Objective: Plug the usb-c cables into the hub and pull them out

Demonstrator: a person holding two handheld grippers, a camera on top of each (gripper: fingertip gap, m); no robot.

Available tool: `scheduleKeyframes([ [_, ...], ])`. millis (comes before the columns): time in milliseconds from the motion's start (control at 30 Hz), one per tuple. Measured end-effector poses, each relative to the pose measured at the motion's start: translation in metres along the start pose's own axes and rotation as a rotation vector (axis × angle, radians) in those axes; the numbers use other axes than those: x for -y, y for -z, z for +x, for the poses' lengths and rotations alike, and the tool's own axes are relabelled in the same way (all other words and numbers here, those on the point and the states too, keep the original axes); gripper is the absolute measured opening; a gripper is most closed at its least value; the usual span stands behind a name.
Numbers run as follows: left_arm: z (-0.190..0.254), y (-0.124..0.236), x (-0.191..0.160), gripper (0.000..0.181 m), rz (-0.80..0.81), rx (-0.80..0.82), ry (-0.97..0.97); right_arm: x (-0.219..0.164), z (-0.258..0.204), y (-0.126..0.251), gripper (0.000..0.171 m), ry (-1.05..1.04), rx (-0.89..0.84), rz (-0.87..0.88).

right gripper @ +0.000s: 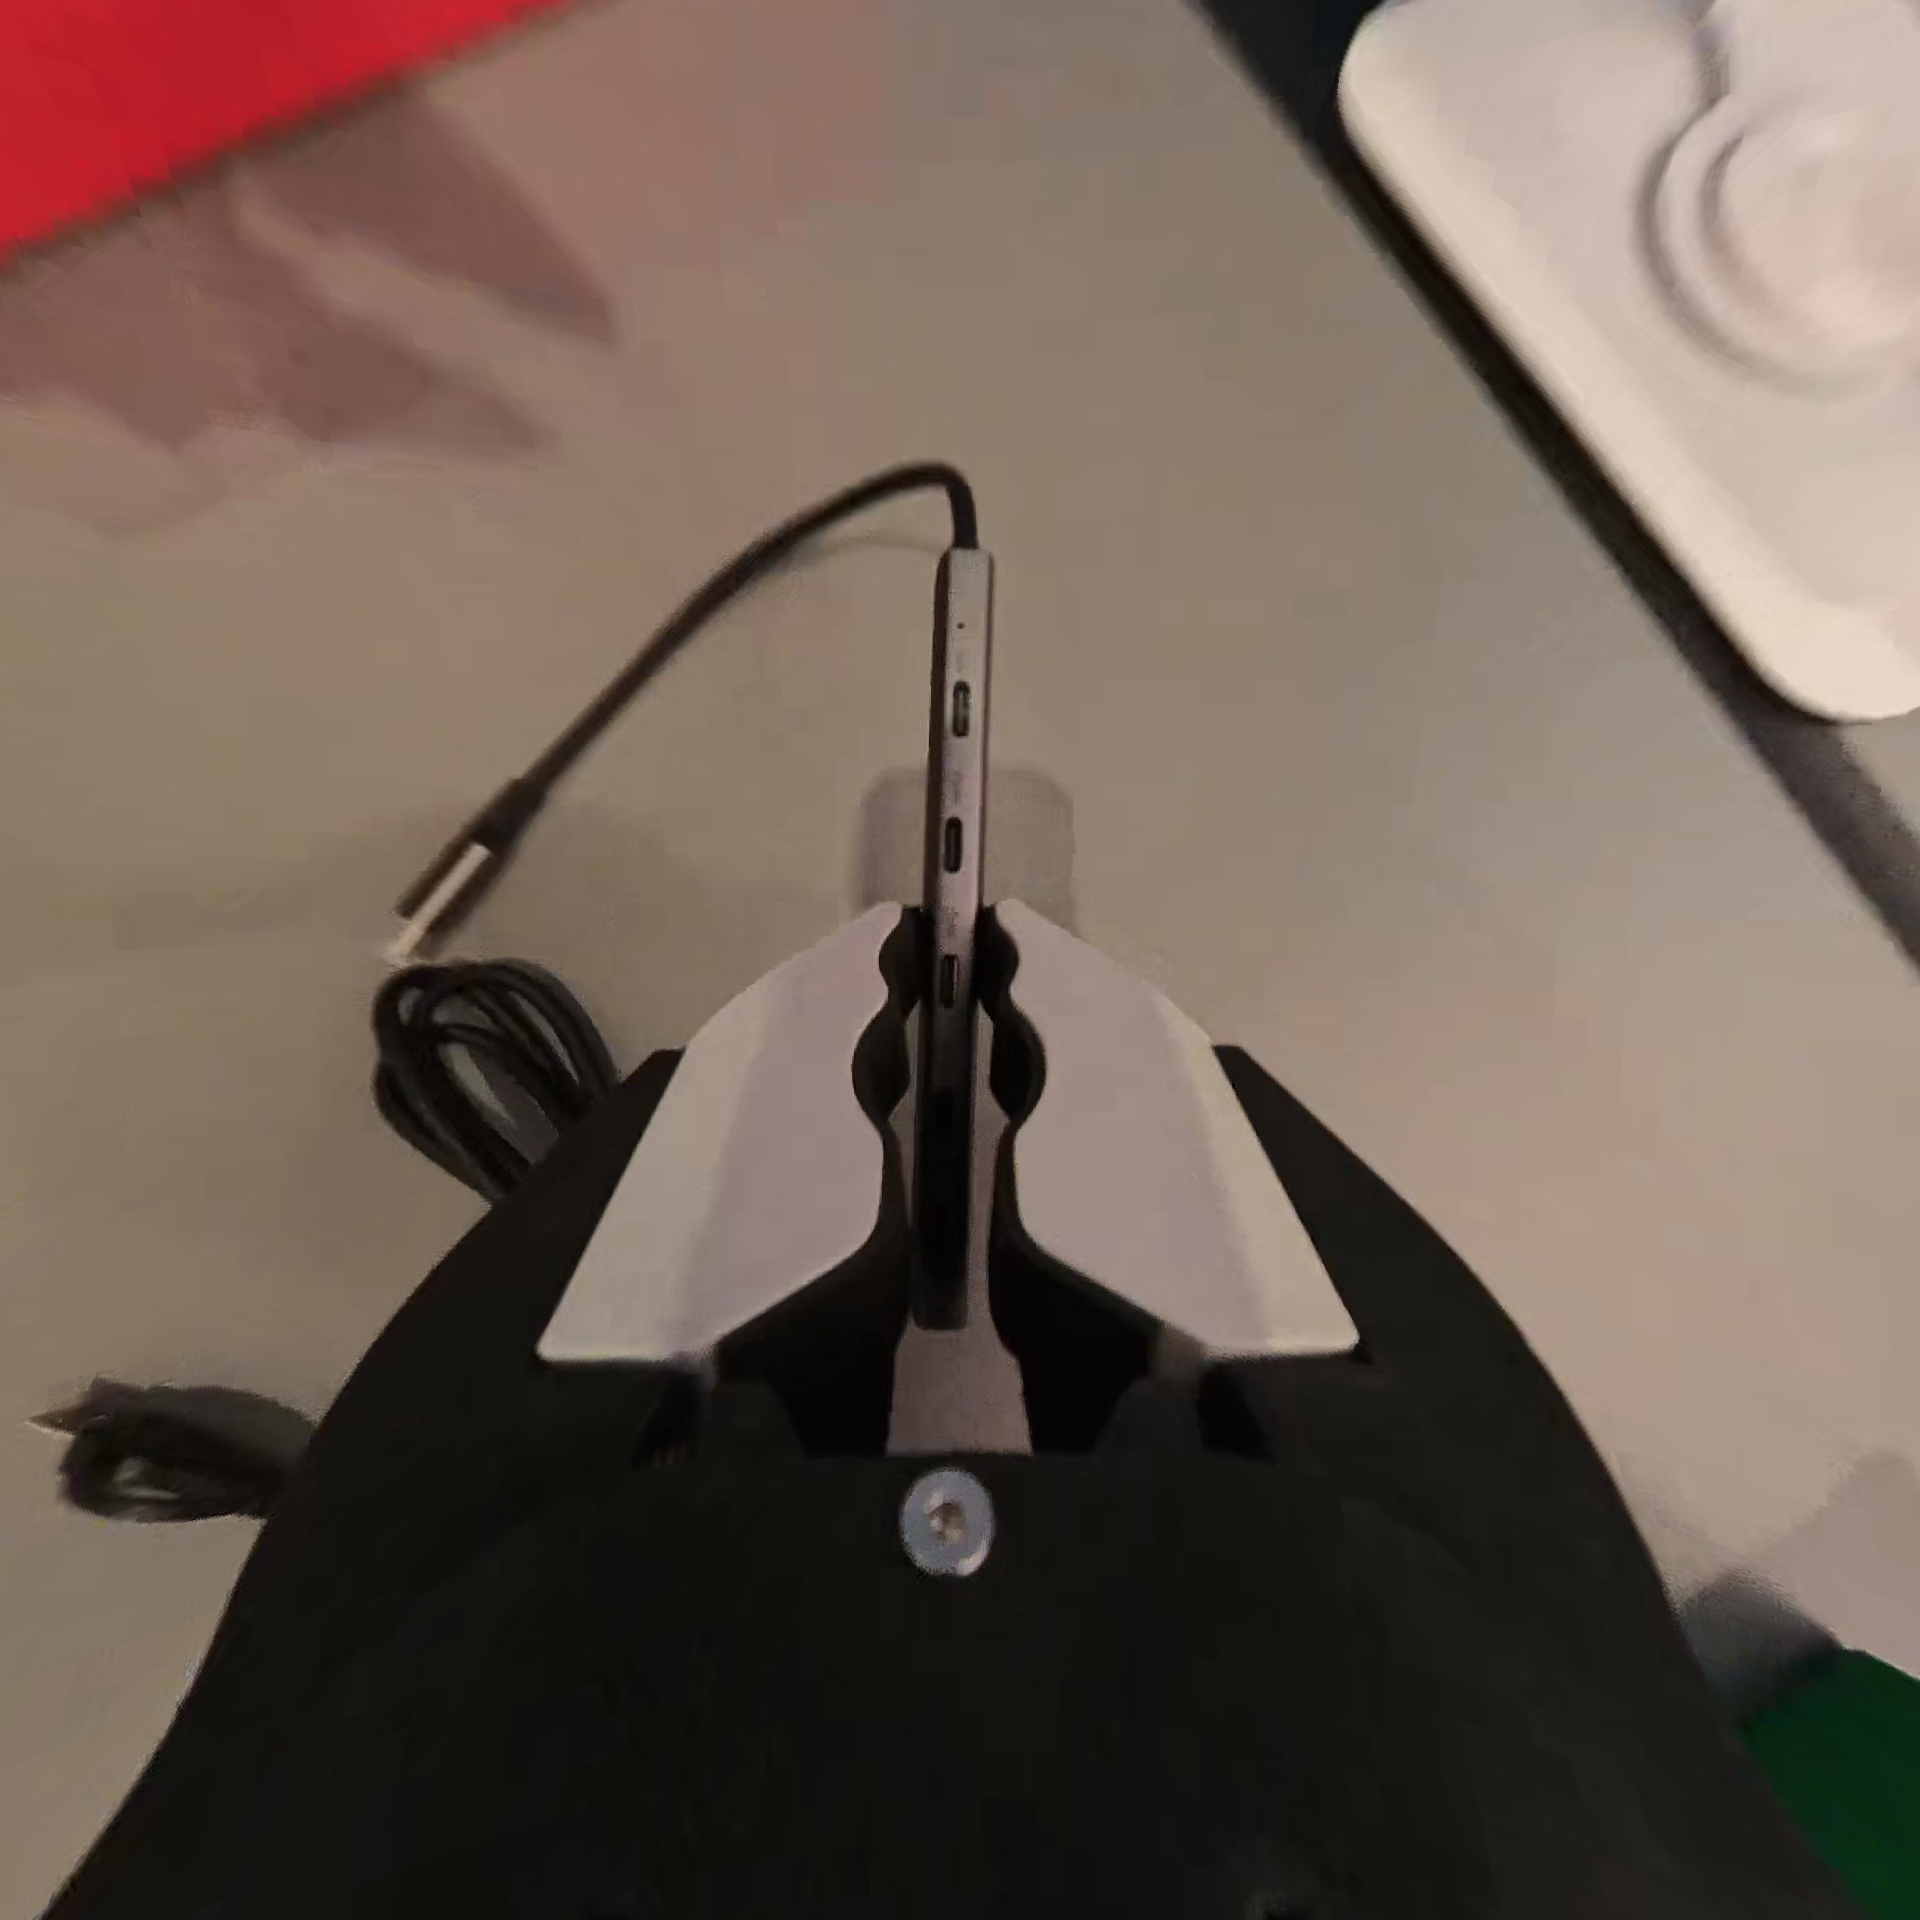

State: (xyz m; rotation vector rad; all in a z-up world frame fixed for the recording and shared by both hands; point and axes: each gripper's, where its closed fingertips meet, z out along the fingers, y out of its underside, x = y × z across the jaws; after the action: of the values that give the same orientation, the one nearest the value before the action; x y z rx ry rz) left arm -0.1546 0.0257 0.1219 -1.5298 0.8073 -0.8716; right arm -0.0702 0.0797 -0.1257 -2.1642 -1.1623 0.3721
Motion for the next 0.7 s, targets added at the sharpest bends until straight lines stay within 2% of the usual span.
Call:
scheduleKeyframes([
  [100,0.003,0.006,0.007,0.024,0.022,-0.006,-0.010,-0.015,-0.002,-0.016,0.013,0.062,0.003,-0.053],
  [233,0.019,0.004,0.010,0.024,0.006,-0.045,-0.038,-0.014,-0.013,-0.016,0.015,0.105,0.052,-0.042],
  [333,0.030,0.001,0.010,0.028,-0.015,-0.056,-0.078,-0.017,-0.004,-0.010,0.028,0.162,-0.016,-0.077],
  [400,0.037,-0.001,0.010,0.030,-0.027,-0.065,-0.100,-0.013,0.008,0.010,0.041,0.158,-0.102,-0.088],
  [467,0.041,-0.001,0.009,0.031,-0.043,-0.069,-0.120,-0.007,0.012,0.040,0.037,0.061,-0.161,-0.053],
  [533,0.039,0.001,0.009,0.033,-0.063,-0.051,-0.137,-0.015,0.005,0.066,0.026,-0.137,-0.163,-0.041],
  [600,0.036,0.005,0.012,0.034,-0.056,-0.016,-0.155,-0.043,-0.016,0.079,0.027,-0.308,-0.119,-0.103],
  [700,0.039,0.011,0.021,0.034,-0.014,-0.021,-0.169,-0.090,-0.042,0.082,0.029,-0.377,-0.154,-0.204],
])
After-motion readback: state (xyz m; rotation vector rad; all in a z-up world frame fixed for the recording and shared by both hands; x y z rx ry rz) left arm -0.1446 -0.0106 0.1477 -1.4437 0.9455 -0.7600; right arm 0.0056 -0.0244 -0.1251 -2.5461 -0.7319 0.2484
